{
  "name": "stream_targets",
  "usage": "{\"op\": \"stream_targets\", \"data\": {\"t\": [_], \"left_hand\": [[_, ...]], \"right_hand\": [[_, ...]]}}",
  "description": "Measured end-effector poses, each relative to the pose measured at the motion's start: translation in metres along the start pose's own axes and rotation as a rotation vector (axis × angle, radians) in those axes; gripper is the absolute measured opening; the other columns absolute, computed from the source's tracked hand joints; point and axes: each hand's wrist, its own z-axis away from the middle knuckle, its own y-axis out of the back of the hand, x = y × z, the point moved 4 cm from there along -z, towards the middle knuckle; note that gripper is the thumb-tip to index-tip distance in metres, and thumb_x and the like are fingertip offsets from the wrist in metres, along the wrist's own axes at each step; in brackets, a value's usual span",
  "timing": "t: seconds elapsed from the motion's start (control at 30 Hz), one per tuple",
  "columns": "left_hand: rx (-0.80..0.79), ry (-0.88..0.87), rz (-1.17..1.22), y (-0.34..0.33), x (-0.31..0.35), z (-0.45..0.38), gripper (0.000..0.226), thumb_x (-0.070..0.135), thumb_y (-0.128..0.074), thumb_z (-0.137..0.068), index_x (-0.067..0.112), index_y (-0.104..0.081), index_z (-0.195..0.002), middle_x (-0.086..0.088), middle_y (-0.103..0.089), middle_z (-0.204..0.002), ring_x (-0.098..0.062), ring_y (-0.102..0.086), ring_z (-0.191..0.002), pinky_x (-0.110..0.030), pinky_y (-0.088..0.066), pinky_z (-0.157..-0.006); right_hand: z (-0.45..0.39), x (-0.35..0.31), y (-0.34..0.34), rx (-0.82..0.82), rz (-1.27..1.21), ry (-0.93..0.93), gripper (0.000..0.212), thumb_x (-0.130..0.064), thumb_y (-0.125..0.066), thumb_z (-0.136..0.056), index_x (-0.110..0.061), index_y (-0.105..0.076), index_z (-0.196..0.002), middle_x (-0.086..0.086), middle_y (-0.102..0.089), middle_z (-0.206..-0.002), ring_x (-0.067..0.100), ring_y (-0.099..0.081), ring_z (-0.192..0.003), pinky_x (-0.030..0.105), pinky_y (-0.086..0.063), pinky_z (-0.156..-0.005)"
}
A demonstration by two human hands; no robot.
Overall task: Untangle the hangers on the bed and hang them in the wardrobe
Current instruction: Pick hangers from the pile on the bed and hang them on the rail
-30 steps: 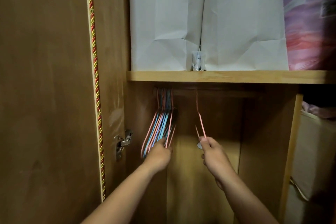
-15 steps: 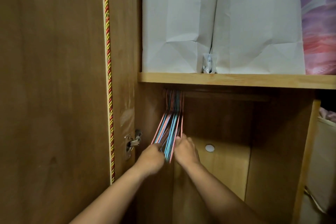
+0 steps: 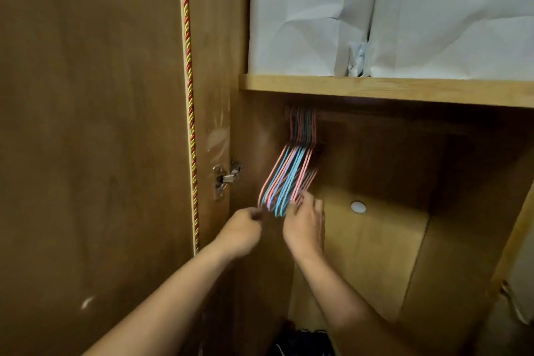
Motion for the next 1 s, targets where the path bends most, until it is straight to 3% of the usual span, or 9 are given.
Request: {"op": "stream_targets", "data": {"t": [0.1, 0.23, 0.37, 0.5, 0.57, 0.7, 0.73, 0.87, 1.0], "left_hand": [[0.086, 0.073, 0.014, 0.008, -0.019, 0.036, 0.035, 0.012, -0.046, -0.101, 0.018, -0.059, -0.133, -0.003, -0.07, -0.116, -0.01, -0.063, -0.068, -0.023, -0.051, -0.056], [0.247, 0.18, 0.079, 0.018, -0.066, 0.112, 0.026, 0.013, -0.048, -0.1, 0.019, -0.068, -0.117, -0.005, -0.073, -0.108, -0.018, -0.058, -0.069, -0.022, -0.045, -0.053], [0.459, 0.379, 0.182, 0.017, -0.13, 0.223, 0.022, 0.01, -0.054, -0.096, 0.018, -0.073, -0.104, -0.002, -0.076, -0.098, -0.016, -0.064, -0.084, -0.029, -0.052, -0.077], [0.674, 0.581, 0.29, 0.013, -0.184, 0.373, 0.019, 0.01, -0.057, -0.096, 0.018, -0.074, -0.1, 0.001, -0.075, -0.09, -0.011, -0.063, -0.078, -0.028, -0.048, -0.073], [0.836, 0.677, 0.402, 0.011, -0.208, 0.463, 0.022, 0.008, -0.052, -0.096, 0.016, -0.072, -0.102, 0.002, -0.074, -0.086, -0.013, -0.063, -0.078, -0.028, -0.047, -0.072], [1.12, 0.806, 0.56, 0.012, -0.227, 0.613, 0.025, 0.003, -0.045, -0.096, 0.012, -0.067, -0.105, -0.002, -0.065, -0.084, -0.013, -0.053, -0.069, -0.02, -0.042, -0.056], [1.319, 0.847, 0.556, 0.009, -0.221, 0.717, 0.026, 0.002, -0.043, -0.097, 0.011, -0.066, -0.104, -0.003, -0.064, -0.084, -0.012, -0.052, -0.067, -0.02, -0.04, -0.056], [1.549, 0.881, 0.633, -0.014, -0.22, 0.86, 0.025, 0.002, -0.042, -0.097, 0.01, -0.065, -0.105, -0.003, -0.064, -0.085, -0.011, -0.052, -0.064, -0.021, -0.035, -0.056], [1.71, 0.99, 0.731, -0.062, -0.221, 1.002, 0.023, 0.004, -0.043, -0.094, 0.013, -0.064, -0.1, -0.003, -0.064, -0.084, -0.012, -0.053, -0.06, -0.022, -0.035, -0.055]], "right_hand": [[0.033, -0.007, -0.003, -0.09, -0.183, 0.019, 0.017, -0.013, -0.055, -0.093, -0.013, -0.062, -0.108, 0.011, -0.061, -0.114, 0.031, -0.057, -0.106, 0.033, -0.041, -0.092], [0.102, -0.012, -0.02, -0.432, -0.251, -0.002, 0.008, -0.018, -0.054, -0.095, -0.021, -0.058, -0.089, -0.001, -0.062, -0.09, 0.024, -0.058, -0.093, 0.032, -0.043, -0.079], [0.206, -0.014, -0.031, -0.828, -0.284, 0.063, 0.018, -0.024, -0.05, -0.101, -0.015, -0.062, -0.091, -0.002, -0.061, -0.085, 0.012, -0.055, -0.075, 0.024, -0.038, -0.06], [0.336, -0.02, -0.039, -1.246, -0.189, 0.096, 0.034, -0.028, -0.048, -0.1, -0.004, -0.062, -0.08, 0.009, -0.06, -0.072, 0.032, -0.062, -0.075, 0.041, -0.049, -0.068], [0.411, -0.036, -0.03, -1.421, -0.122, 0.223, 0.039, -0.031, -0.048, -0.096, -0.006, -0.053, -0.066, 0.018, -0.056, -0.065, 0.039, -0.061, -0.073, 0.043, -0.051, -0.069], [0.531, -0.078, 0.008, -1.68, -0.058, 0.453, 0.038, -0.033, -0.049, -0.098, -0.01, -0.061, -0.071, 0.019, -0.061, -0.068, 0.039, -0.065, -0.078, 0.038, -0.05, -0.07], [0.623, -0.112, 0.042, -1.812, -0.085, 0.608, 0.038, -0.032, -0.05, -0.098, -0.006, -0.064, -0.074, 0.022, -0.063, -0.07, 0.04, -0.065, -0.079, 0.039, -0.051, -0.072], [0.75, -0.158, 0.101, -1.94, -0.129, 0.809, 0.037, -0.022, -0.049, -0.095, -0.012, -0.051, -0.059, 0.008, -0.052, -0.056, 0.027, -0.053, -0.062, 0.032, -0.033, -0.053], [0.891, -0.169, 0.176, -2.162, -0.097, 0.88, 0.034, -0.028, -0.051, -0.094, -0.015, -0.057, -0.063, 0.004, -0.053, -0.053, 0.022, -0.055, -0.055, 0.029, -0.04, -0.056]]}}
